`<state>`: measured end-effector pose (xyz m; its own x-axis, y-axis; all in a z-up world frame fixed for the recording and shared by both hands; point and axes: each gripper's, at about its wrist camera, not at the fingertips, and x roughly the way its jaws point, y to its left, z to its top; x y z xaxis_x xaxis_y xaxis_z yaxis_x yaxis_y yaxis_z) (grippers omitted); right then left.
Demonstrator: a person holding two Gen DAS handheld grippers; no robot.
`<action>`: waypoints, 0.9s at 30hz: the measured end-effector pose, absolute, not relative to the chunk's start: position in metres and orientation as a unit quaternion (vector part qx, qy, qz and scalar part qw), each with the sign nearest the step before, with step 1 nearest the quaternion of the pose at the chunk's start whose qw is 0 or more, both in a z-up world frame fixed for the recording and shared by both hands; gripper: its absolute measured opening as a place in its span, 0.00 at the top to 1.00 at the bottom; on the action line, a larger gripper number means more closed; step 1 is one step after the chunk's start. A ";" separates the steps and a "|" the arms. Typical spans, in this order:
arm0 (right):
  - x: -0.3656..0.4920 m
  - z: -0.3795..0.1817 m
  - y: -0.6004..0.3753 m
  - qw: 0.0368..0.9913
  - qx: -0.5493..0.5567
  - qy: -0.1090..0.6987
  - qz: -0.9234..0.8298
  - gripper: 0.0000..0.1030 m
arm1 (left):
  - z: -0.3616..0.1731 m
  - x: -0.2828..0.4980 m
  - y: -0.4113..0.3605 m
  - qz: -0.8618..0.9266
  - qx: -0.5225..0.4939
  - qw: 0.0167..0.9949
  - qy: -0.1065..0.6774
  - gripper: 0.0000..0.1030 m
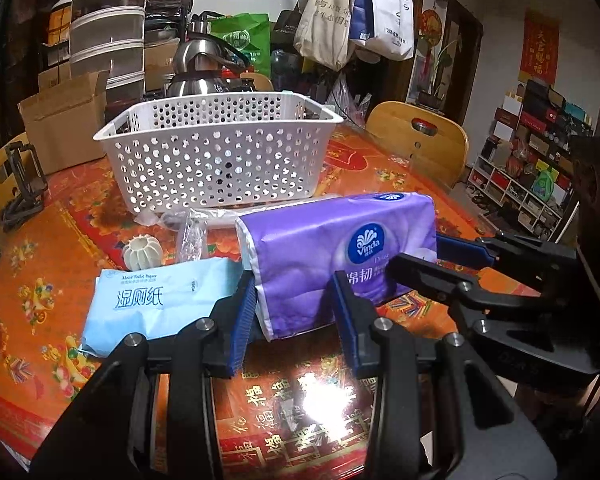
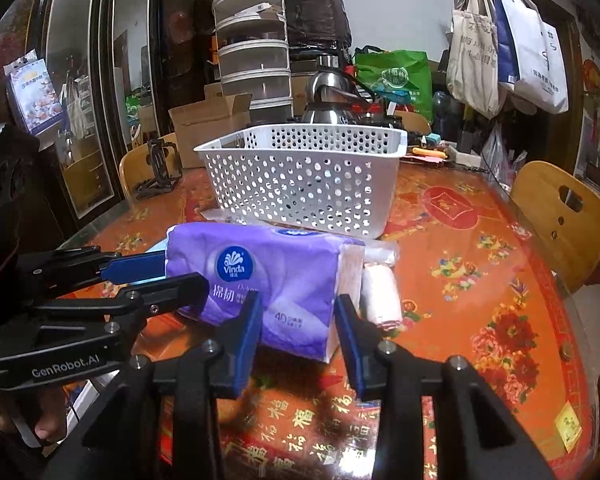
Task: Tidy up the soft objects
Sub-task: 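Carry the tissue pack with the right tool and lower it into the basket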
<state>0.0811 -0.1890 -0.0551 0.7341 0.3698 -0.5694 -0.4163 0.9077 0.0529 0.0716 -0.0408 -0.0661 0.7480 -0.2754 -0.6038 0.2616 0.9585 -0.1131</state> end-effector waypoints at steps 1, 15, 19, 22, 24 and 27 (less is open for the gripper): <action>0.081 -0.053 -0.189 0.931 -0.039 0.295 0.211 0.65 | -0.064 0.071 -0.040 -0.143 -0.011 0.936 0.323 0.66; 0.094 -0.002 -0.173 0.942 -0.049 0.245 0.225 0.65 | -0.013 0.071 -0.027 -0.128 -0.011 0.954 0.270 0.66; 0.108 0.016 -0.166 0.944 -0.049 0.231 0.231 0.65 | 0.007 0.078 -0.017 -0.124 -0.014 0.959 0.255 0.66; 0.122 0.031 -0.159 0.946 -0.051 0.219 0.232 0.65 | 0.025 0.090 -0.011 -0.120 -0.011 0.962 0.243 0.66; 0.136 0.042 -0.154 0.948 -0.052 0.213 0.232 0.65 | 0.038 0.099 -0.008 -0.115 -0.002 0.966 0.233 0.66; 0.157 0.056 -0.150 0.948 -0.050 0.212 0.232 0.65 | 0.056 0.120 -0.007 -0.110 0.007 0.969 0.223 0.66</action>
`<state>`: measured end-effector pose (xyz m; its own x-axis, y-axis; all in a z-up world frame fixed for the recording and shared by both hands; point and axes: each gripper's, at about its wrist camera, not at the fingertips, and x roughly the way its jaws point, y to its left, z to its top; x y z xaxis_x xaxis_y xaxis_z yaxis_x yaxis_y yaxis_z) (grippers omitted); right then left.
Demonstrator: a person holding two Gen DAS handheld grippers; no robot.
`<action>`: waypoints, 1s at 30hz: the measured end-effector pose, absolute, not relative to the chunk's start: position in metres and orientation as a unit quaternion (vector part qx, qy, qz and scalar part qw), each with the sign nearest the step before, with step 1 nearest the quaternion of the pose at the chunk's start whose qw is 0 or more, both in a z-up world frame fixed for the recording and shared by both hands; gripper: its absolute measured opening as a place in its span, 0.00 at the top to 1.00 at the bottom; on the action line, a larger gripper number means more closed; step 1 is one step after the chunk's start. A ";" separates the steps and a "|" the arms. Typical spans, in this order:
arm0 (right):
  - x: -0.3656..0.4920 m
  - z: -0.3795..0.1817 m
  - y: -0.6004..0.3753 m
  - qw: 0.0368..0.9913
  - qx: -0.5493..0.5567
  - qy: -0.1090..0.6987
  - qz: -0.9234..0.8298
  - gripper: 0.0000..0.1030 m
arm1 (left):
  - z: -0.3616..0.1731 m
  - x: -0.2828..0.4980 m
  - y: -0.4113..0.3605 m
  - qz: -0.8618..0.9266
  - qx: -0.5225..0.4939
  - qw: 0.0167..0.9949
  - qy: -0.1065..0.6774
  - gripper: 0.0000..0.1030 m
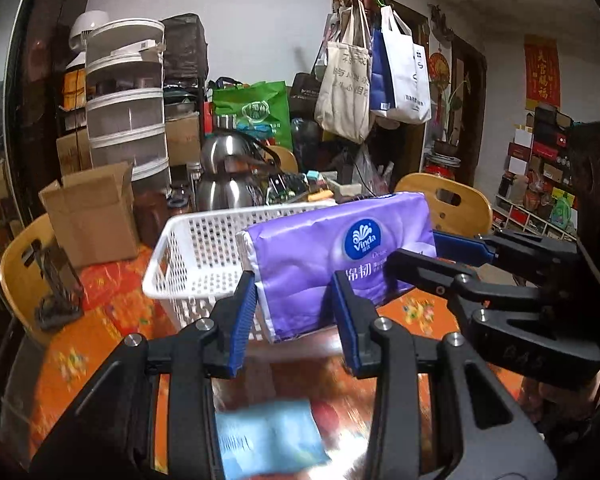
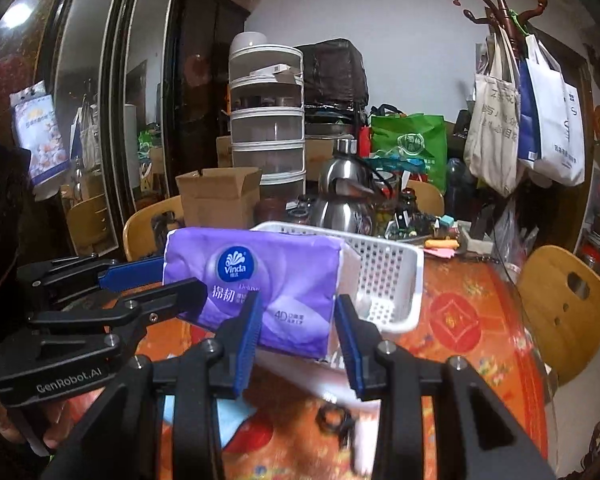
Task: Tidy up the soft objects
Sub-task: 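Carry the tissue pack with the right tool and lower it into the basket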
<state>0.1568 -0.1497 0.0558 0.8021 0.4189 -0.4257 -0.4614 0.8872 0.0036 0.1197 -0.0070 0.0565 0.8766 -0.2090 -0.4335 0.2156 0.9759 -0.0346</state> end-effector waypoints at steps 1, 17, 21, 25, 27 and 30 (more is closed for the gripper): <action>0.165 0.059 -0.148 0.948 -0.053 0.213 0.231 0.65 | 0.062 0.129 -0.007 -0.110 0.010 0.969 0.221 0.66; 0.323 0.032 -0.129 0.924 -0.023 0.302 0.233 0.65 | 0.049 0.322 0.020 -0.113 -0.017 0.947 0.301 0.66; 0.347 0.018 -0.130 0.917 -0.009 0.324 0.233 0.65 | 0.037 0.366 0.024 -0.102 -0.032 0.937 0.332 0.66; 0.355 0.015 -0.126 0.920 -0.016 0.322 0.224 0.65 | 0.030 0.385 0.021 -0.095 -0.026 0.935 0.342 0.65; 0.356 0.017 -0.125 0.921 -0.017 0.318 0.226 0.65 | 0.030 0.388 0.020 -0.093 -0.025 0.935 0.341 0.65; 0.360 0.017 -0.125 0.918 -0.014 0.320 0.232 0.65 | 0.031 0.391 0.024 -0.091 -0.032 0.936 0.338 0.65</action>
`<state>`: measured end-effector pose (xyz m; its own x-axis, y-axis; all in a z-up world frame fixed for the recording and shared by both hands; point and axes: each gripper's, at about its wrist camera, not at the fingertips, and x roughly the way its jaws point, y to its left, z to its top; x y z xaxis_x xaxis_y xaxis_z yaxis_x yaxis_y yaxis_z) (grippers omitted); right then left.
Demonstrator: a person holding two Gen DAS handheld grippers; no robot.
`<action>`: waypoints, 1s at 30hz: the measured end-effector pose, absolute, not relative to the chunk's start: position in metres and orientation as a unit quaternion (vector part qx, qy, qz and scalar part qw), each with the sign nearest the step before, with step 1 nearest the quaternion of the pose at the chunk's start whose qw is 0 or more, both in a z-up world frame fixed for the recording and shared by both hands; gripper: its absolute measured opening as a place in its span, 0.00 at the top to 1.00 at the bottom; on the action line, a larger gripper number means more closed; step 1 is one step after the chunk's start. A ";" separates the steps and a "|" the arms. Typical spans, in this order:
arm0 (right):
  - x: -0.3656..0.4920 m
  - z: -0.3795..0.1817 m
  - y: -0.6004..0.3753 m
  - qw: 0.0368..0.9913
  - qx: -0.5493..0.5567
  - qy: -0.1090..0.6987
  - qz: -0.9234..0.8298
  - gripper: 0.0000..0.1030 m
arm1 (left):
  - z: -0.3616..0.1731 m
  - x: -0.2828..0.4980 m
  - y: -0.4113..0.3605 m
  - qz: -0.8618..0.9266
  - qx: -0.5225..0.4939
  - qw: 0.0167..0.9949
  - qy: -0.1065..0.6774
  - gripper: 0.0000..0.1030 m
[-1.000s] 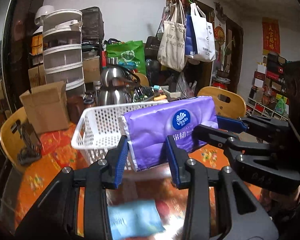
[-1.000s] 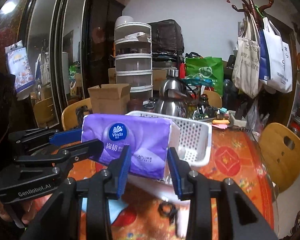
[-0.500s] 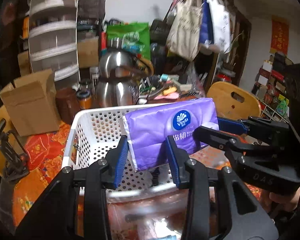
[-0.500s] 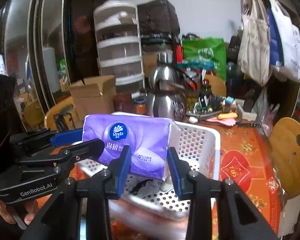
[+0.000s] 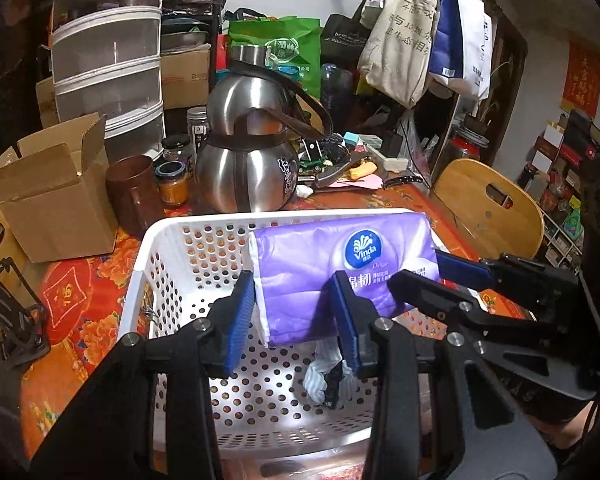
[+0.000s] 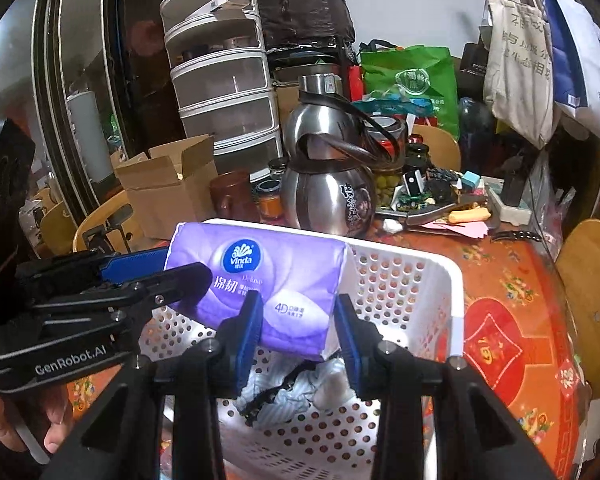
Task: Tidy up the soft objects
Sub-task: 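Carry the tissue pack with the right tool and lower it into the basket, then release the tissue pack and withdraw the right tool toward the wipes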
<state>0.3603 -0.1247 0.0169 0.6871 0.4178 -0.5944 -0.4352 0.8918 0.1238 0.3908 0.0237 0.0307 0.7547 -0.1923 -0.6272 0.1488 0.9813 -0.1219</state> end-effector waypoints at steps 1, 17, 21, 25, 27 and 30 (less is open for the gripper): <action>0.361 0.017 -0.124 0.917 -0.014 0.323 0.231 0.65 | 0.030 0.392 0.025 -0.093 -0.033 0.936 0.339 0.63; 0.347 0.012 -0.154 0.918 0.007 0.351 0.186 0.26 | 0.031 0.361 0.055 -0.066 -0.037 0.947 0.311 0.11; 0.338 0.012 -0.159 0.919 0.006 0.351 0.180 0.23 | 0.029 0.350 0.053 -0.071 -0.032 0.946 0.315 0.09; 0.324 0.013 -0.164 0.921 0.005 0.347 0.175 0.23 | 0.029 0.333 0.049 -0.071 -0.025 0.946 0.317 0.08; 0.315 0.013 -0.167 0.922 0.007 0.345 0.175 0.23 | 0.028 0.321 0.047 -0.066 -0.018 0.946 0.318 0.08; 0.295 0.012 -0.174 0.926 0.014 0.337 0.170 0.23 | 0.025 0.299 0.045 -0.056 0.000 0.947 0.318 0.08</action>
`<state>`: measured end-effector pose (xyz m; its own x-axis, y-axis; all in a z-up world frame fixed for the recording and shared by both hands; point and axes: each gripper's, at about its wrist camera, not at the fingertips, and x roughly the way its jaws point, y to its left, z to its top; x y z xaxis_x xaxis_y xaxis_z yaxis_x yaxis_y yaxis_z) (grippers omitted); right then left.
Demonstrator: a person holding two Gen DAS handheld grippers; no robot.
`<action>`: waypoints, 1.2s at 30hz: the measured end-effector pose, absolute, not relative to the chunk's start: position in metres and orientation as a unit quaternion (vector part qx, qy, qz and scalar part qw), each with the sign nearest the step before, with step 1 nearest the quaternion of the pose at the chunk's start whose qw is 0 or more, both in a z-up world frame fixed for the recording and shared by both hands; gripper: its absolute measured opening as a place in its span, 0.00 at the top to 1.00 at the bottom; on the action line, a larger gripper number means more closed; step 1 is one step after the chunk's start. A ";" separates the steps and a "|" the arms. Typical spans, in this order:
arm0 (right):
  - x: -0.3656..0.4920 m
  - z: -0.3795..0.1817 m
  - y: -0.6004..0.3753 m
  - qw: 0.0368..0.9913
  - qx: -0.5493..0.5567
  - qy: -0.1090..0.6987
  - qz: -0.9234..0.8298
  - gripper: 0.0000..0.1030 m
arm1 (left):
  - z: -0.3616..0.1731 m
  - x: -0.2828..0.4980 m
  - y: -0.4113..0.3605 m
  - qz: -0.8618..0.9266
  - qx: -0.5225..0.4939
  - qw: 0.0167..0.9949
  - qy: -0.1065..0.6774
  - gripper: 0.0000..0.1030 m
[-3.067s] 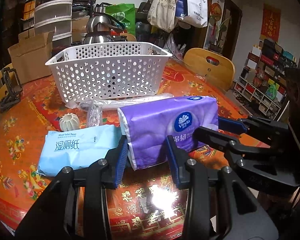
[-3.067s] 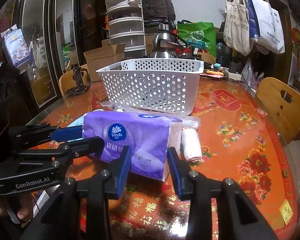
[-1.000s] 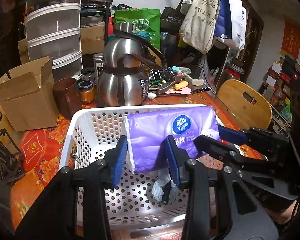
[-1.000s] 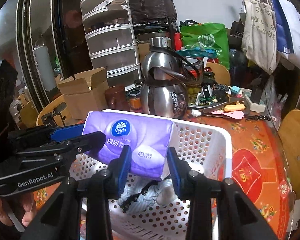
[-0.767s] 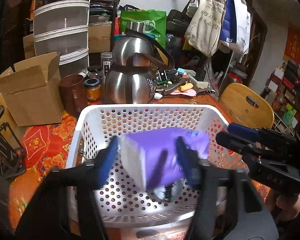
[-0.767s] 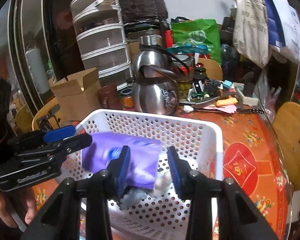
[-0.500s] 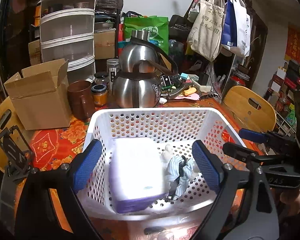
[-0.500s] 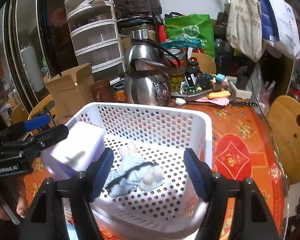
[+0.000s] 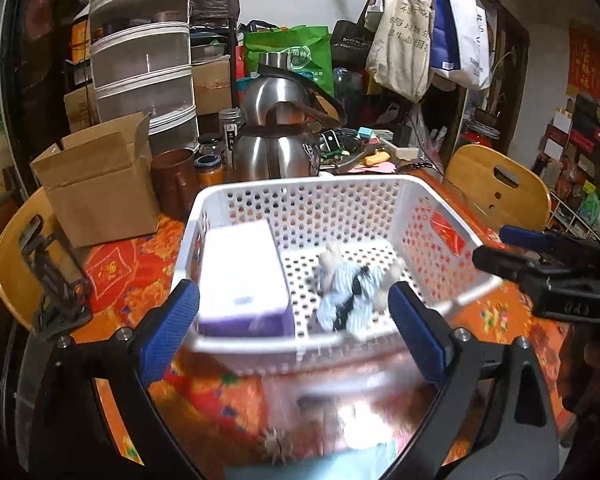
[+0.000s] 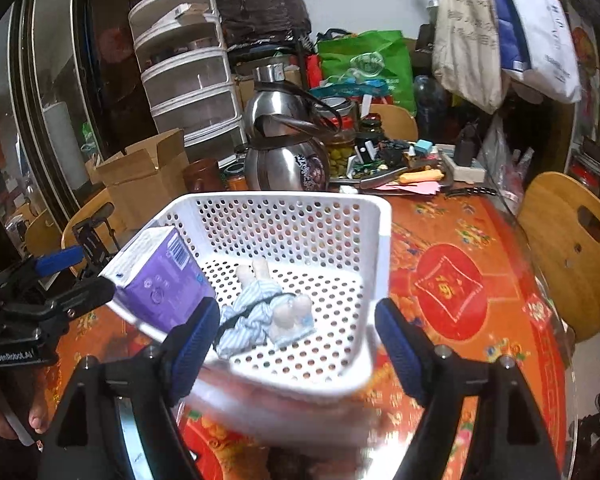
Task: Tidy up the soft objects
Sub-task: 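Release the tissue pack and withdraw the right tool toward the wipes, then grasp the light-blue wet-wipe pack with the right tool and lift it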
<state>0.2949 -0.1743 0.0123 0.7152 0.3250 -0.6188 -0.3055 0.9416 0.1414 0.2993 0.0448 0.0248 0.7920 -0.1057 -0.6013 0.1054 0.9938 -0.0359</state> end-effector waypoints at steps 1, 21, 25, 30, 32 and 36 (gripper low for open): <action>0.286 0.012 -0.176 0.927 0.016 0.333 0.172 0.23 | 0.024 0.289 0.046 -0.056 0.001 0.947 0.317 0.08; 0.129 -0.086 -0.121 0.901 0.029 0.370 0.225 0.18 | -0.095 0.101 0.123 -0.030 -0.058 0.915 0.397 0.08; 0.122 -0.094 -0.109 0.894 0.030 0.375 0.243 0.18 | -0.103 0.092 0.130 -0.042 -0.066 0.912 0.402 0.08; 0.120 -0.107 -0.093 0.881 0.018 0.394 0.263 0.18 | -0.115 0.095 0.126 -0.062 -0.057 0.910 0.405 0.09; 0.119 -0.108 -0.086 0.878 0.012 0.396 0.271 0.20 | -0.118 0.097 0.120 -0.069 -0.047 0.910 0.407 0.09; 0.123 -0.111 -0.076 0.872 -0.003 0.402 0.281 0.29 | -0.123 0.102 0.111 -0.085 -0.042 0.907 0.409 0.10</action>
